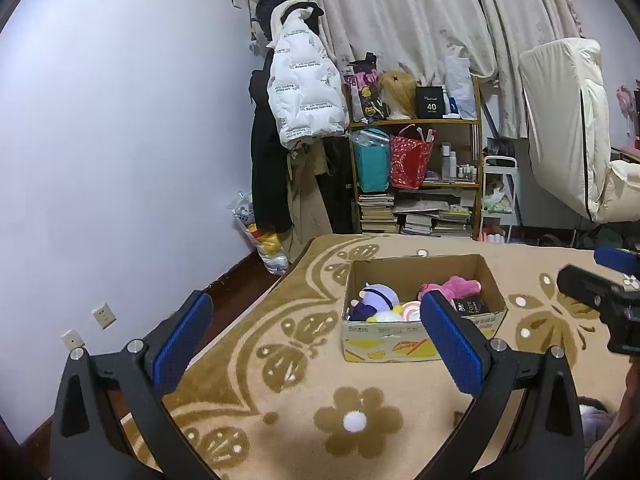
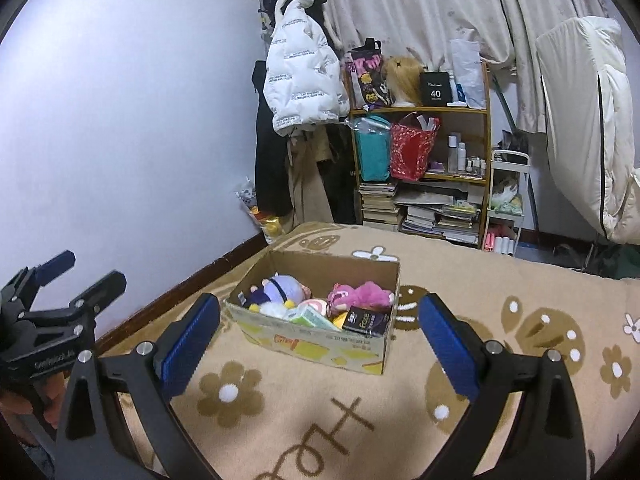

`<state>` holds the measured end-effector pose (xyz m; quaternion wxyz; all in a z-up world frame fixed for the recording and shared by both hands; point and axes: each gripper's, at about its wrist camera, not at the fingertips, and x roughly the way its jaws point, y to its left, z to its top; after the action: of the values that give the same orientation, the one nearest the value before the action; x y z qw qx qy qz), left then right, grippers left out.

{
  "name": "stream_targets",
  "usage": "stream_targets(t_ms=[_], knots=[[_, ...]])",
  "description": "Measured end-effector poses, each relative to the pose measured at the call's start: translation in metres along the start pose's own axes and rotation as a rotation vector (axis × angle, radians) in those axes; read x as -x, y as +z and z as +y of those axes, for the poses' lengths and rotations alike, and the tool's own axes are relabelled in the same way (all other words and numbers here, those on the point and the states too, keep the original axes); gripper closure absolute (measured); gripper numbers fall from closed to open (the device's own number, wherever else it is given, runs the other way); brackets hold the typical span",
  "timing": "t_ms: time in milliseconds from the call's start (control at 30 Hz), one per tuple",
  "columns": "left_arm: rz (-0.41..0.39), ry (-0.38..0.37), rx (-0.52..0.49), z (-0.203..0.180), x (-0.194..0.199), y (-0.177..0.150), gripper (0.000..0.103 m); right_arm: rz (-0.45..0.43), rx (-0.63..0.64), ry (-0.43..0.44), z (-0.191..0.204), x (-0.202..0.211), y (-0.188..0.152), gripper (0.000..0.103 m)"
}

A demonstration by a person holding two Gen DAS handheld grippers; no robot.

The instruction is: Organize soft objects

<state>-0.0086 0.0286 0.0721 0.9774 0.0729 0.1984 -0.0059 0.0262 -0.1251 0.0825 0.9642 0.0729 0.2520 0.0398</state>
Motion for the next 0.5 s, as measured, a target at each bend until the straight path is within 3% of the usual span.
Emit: stream_targets(t_ms=[133,500], knots=[[0.007,-0.03,0.017,0.004,-0.004,-0.007,0.001,-0.011,0.006,-0.006,0.001,0.001,-0.02,0.0],[0.013,-0.018,-0.016,0.002,-0.01,-0.016,0.001,0.036,0.0,-0.001,-0.003,-0.012,-0.033,0.0]])
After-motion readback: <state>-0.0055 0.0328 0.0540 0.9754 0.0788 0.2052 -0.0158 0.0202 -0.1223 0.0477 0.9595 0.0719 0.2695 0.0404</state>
